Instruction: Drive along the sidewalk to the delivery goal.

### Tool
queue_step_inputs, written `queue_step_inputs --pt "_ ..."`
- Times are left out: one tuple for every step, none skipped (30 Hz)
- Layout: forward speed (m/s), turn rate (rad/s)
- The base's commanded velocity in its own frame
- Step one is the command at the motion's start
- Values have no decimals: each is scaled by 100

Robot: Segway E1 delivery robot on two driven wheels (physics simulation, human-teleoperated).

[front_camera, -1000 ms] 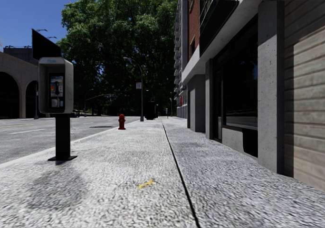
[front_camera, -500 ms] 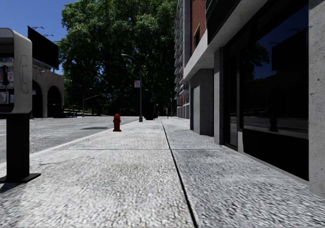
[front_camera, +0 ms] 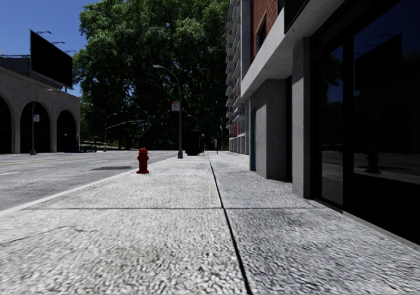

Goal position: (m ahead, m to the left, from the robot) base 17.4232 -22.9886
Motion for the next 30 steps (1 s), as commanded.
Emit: queue_step_inputs --pt "200 0" --pt "200 0" --pt "200 0" --pt "200 0" --pt "200 0" --pt "200 0" --pt "200 0" --pt "200 0" --pt "200 0" --pt "200 0" --pt "200 0" --pt "200 0" --pt "200 0" --pt "200 0" --pt "200 0" --pt "200 0" --pt "200 0" --pt "200 0" --pt "200 0" --pt "200 0" --pt "200 0" --pt "200 0" --pt "200 0" --pt "200 0" --pt "200 0" --pt "200 0" --pt "200 0" --pt "200 0" --pt "200 0" --pt "200 0"
